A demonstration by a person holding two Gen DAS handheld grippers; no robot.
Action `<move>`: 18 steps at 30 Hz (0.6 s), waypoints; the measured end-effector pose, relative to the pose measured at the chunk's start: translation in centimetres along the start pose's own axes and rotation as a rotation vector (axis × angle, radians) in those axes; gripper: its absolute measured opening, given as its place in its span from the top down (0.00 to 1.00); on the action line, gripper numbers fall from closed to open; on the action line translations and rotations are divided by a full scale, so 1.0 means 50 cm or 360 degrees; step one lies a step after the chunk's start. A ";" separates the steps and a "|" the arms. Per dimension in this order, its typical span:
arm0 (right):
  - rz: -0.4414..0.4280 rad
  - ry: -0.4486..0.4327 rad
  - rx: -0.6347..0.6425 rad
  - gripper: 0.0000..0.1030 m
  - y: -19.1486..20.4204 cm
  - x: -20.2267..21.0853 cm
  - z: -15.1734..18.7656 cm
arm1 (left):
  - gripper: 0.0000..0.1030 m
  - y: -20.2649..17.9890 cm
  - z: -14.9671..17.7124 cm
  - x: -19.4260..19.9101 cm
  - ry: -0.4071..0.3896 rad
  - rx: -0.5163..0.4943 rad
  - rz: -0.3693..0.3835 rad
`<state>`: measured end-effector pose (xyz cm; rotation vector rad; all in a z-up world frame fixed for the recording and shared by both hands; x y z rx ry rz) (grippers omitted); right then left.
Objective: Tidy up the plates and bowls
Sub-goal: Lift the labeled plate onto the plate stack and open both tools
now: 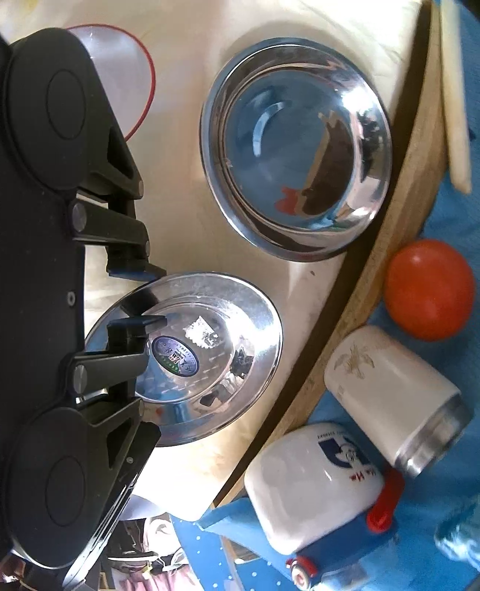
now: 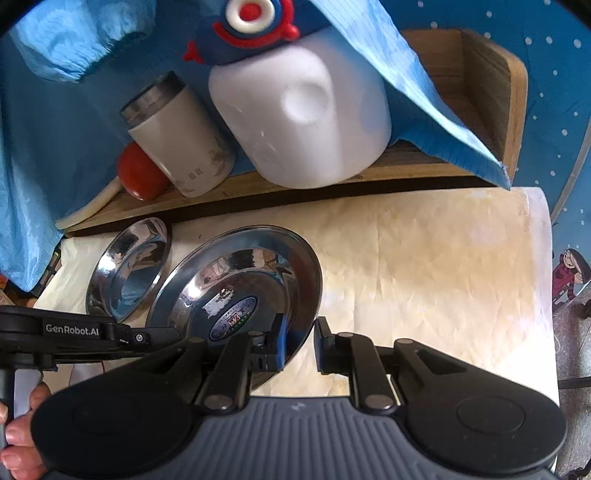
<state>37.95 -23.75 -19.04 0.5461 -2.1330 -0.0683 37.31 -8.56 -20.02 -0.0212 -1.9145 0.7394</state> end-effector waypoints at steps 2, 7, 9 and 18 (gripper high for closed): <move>0.0005 -0.0017 0.0002 0.83 0.005 0.010 -0.001 | 0.80 0.000 -0.002 0.007 -0.0013 -0.0015 0.0011; 0.0007 -0.0056 0.0020 0.83 0.021 0.034 -0.004 | 0.80 0.006 0.000 0.039 -0.0037 -0.0039 0.0041; 0.0002 -0.0071 0.0029 0.83 0.031 0.041 -0.008 | 0.80 0.009 -0.005 0.051 -0.0053 -0.0043 0.0047; -0.0064 -0.0107 0.0104 0.83 0.115 0.032 -0.043 | 0.80 0.059 -0.040 0.112 -0.0147 -0.0021 0.0032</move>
Point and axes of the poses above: each gripper's, at about its wrist camera, not at the fingertips, and x roughly against the way its jaws point, y to its left, z to its underside, the point moved 9 cm from there along -x, roughly the way its jaws point, and after that the axes turned 8 degrees about x, right-handed, at the moved point
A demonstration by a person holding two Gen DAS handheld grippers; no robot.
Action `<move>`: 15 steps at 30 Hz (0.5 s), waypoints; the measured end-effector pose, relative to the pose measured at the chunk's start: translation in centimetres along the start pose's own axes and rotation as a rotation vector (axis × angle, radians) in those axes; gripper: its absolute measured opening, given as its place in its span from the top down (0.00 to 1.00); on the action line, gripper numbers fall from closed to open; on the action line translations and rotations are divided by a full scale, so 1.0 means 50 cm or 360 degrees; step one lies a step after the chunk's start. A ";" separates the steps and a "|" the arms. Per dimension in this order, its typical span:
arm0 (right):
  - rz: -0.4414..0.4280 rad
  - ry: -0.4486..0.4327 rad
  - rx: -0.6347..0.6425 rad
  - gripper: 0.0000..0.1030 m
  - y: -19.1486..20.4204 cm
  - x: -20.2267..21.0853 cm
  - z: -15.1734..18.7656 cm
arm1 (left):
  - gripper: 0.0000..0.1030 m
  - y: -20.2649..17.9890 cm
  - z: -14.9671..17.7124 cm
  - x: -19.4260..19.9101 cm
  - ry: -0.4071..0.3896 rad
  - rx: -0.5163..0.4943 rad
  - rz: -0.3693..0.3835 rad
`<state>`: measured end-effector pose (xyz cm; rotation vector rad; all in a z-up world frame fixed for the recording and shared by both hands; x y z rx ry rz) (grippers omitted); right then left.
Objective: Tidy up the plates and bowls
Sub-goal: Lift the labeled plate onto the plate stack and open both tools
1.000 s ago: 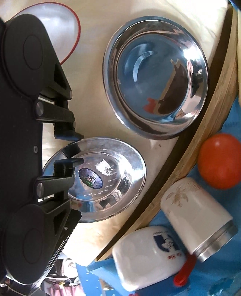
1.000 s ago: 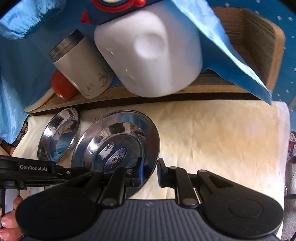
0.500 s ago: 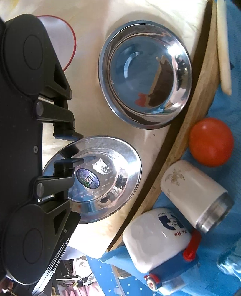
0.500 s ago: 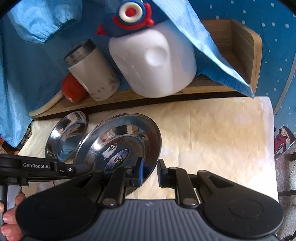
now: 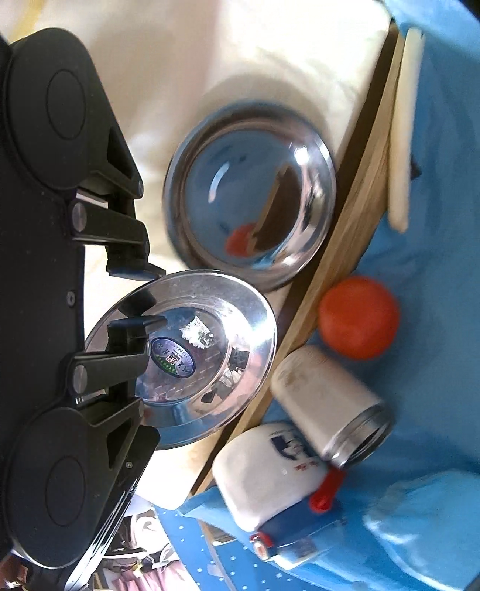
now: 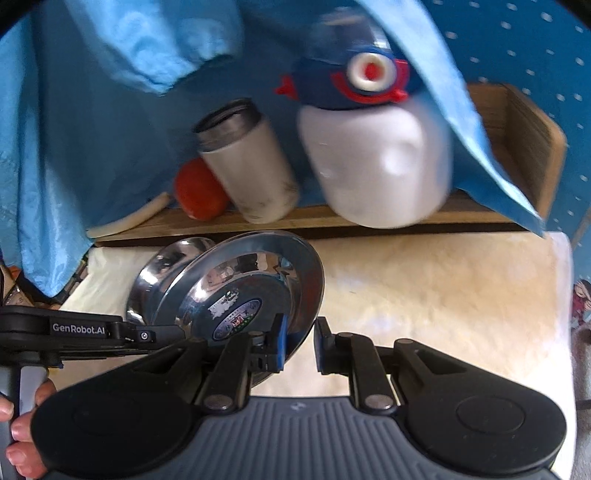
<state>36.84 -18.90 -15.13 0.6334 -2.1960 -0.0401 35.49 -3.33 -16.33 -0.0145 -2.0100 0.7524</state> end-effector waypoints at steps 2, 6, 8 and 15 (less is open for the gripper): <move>-0.0022 0.0000 0.0019 0.83 0.024 -0.013 -0.010 | 0.80 0.018 -0.013 0.011 -0.0022 0.0011 -0.0015; -0.0070 0.0005 0.0057 0.83 0.070 -0.039 -0.024 | 0.80 0.060 -0.042 0.030 -0.0067 0.0037 -0.0041; -0.0092 0.0010 0.0076 0.83 0.094 -0.054 -0.032 | 0.80 0.082 -0.057 0.036 -0.0082 0.0052 -0.0059; -0.0145 0.0046 0.0116 0.83 0.162 -0.106 -0.052 | 0.80 0.152 -0.097 0.051 -0.0102 0.0086 -0.0115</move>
Point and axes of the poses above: each gripper's, at about its wrist camera, not at the fingertips, and x roughly against the way its jaws point, y to its left, z to its underside, the point moved 9 cm from there along -x, roughly the way its jaws point, and after that the axes turned 8 degrees about x, right-handed, at the moved point
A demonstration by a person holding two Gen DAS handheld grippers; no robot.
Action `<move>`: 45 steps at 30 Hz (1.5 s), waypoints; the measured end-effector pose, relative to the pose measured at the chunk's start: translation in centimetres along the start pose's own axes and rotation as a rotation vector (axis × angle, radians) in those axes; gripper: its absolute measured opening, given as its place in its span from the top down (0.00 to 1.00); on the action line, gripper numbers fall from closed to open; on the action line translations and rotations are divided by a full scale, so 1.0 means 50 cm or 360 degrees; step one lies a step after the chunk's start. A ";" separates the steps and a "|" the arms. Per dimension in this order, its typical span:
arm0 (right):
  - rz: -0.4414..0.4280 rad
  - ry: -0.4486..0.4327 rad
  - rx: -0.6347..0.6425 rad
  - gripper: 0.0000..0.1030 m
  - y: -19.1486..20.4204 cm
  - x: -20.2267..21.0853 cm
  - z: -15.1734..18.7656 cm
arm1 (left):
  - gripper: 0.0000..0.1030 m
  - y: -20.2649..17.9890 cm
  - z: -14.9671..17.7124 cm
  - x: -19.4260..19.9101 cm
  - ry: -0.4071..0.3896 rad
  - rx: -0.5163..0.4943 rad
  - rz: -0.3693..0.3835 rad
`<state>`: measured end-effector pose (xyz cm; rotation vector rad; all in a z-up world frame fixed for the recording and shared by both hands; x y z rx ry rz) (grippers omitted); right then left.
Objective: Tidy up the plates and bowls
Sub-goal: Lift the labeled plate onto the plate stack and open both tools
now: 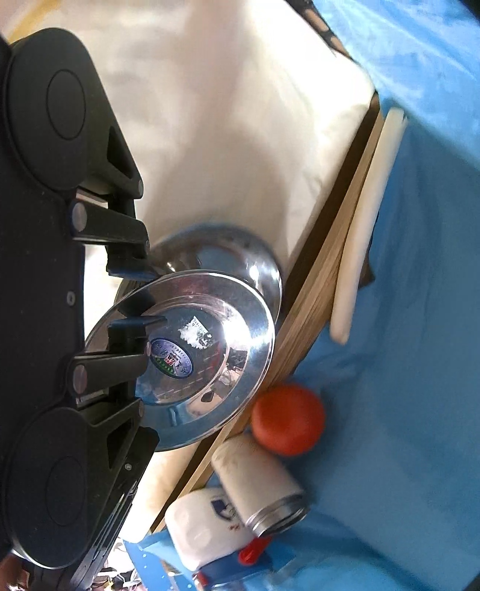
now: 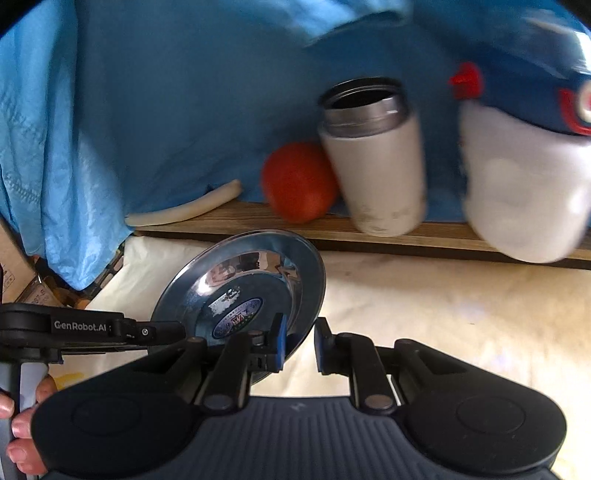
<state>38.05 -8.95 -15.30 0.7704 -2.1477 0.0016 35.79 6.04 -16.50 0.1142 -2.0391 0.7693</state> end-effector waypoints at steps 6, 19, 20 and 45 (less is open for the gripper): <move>-0.0003 0.0046 0.0000 0.83 0.017 -0.036 -0.004 | 0.79 0.043 -0.020 -0.016 0.0010 -0.0017 -0.0040; 0.0060 0.0061 -0.0049 0.83 0.037 -0.068 -0.004 | 0.79 0.053 -0.031 -0.033 0.0032 -0.0058 -0.0050; 0.0066 0.0061 -0.0050 0.83 0.037 -0.066 -0.004 | 0.79 0.052 -0.032 -0.035 0.0033 -0.0062 -0.0048; 0.0221 0.0108 0.0069 0.79 0.049 -0.102 -0.001 | 0.79 0.052 -0.039 -0.057 -0.0009 -0.0174 -0.0139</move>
Point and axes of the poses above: each gripper's, at about its wrist camera, not at the fingertips, and x roughly against the way its jaws point, y to its left, z to its underside, the point moved 9 cm from there along -x, roughly the way its jaws point, and after that the axes turned 8 degrees about x, right-handed, at the moved point
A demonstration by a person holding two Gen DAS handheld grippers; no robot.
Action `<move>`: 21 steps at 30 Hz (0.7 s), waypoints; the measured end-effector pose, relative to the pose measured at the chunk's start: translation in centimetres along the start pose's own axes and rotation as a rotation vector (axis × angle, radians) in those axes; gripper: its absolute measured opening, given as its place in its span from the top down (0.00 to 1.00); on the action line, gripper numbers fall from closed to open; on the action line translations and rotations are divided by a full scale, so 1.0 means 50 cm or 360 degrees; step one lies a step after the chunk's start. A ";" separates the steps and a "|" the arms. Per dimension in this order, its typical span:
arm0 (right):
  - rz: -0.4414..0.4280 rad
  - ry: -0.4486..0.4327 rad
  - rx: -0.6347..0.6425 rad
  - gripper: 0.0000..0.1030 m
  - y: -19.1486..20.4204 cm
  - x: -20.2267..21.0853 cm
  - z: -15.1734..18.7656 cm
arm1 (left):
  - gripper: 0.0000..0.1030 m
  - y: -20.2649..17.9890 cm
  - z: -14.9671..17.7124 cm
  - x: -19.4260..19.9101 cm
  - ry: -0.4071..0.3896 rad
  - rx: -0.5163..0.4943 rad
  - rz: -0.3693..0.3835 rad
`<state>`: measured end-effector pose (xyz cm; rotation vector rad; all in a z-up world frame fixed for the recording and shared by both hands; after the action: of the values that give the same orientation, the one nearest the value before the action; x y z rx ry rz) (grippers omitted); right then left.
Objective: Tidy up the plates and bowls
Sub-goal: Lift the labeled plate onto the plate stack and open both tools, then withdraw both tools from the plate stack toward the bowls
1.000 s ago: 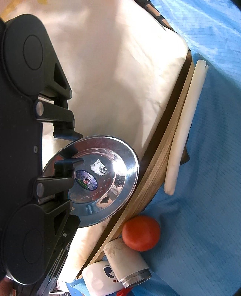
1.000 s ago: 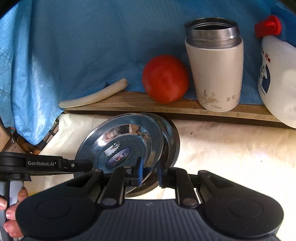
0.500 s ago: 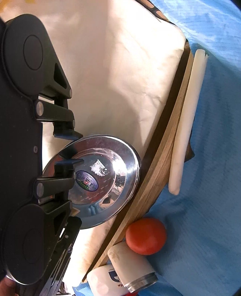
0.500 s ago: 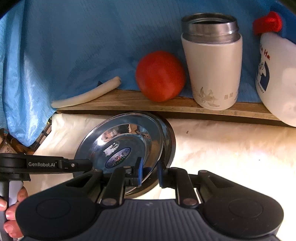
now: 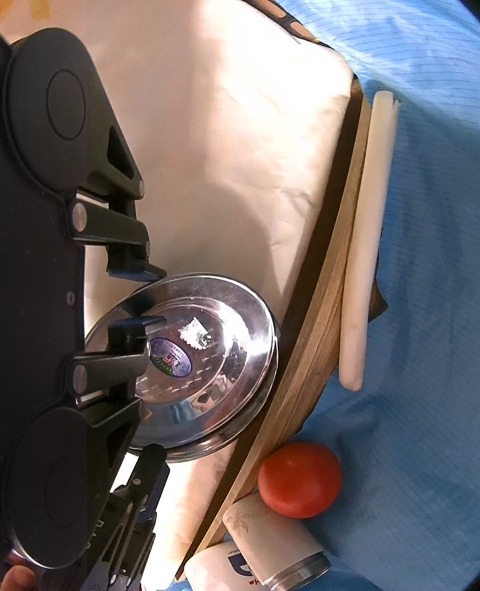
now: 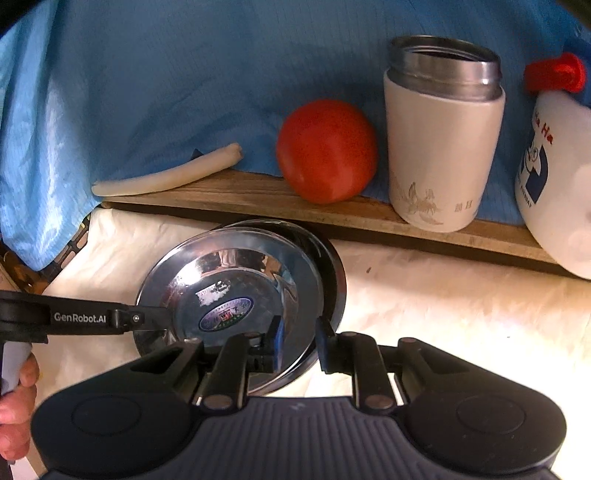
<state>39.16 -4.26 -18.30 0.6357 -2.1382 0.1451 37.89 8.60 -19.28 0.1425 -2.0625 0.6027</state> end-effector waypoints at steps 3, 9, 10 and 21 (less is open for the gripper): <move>0.0003 -0.0011 -0.0002 0.75 -0.003 0.004 0.000 | 0.77 0.005 0.003 0.000 -0.0002 0.0016 -0.0007; 0.0027 -0.0050 0.0022 0.54 -0.006 0.025 0.002 | 0.58 0.012 0.009 0.001 -0.0036 0.0037 -0.0016; 0.0031 -0.0060 0.0029 0.48 -0.007 0.031 0.003 | 0.57 0.013 0.010 0.003 -0.0046 0.0045 -0.0011; 0.0042 -0.0210 0.0058 0.15 -0.024 0.112 0.009 | 0.16 -0.014 0.028 0.082 -0.0255 -0.0027 0.0010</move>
<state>36.68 -7.61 -14.34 0.6545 -2.2761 0.1608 34.83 7.88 -16.24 0.1800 -2.2231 0.5940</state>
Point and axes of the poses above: each gripper's, at about its wrist camera, not at the fingertips, and x roughly against the way its jaws point, y to its left, z to its underside, the point moved 9 cm from there along -x, roughly the way its jaws point, and after that the axes turned 8 degrees about x, right-handed, at the moved point
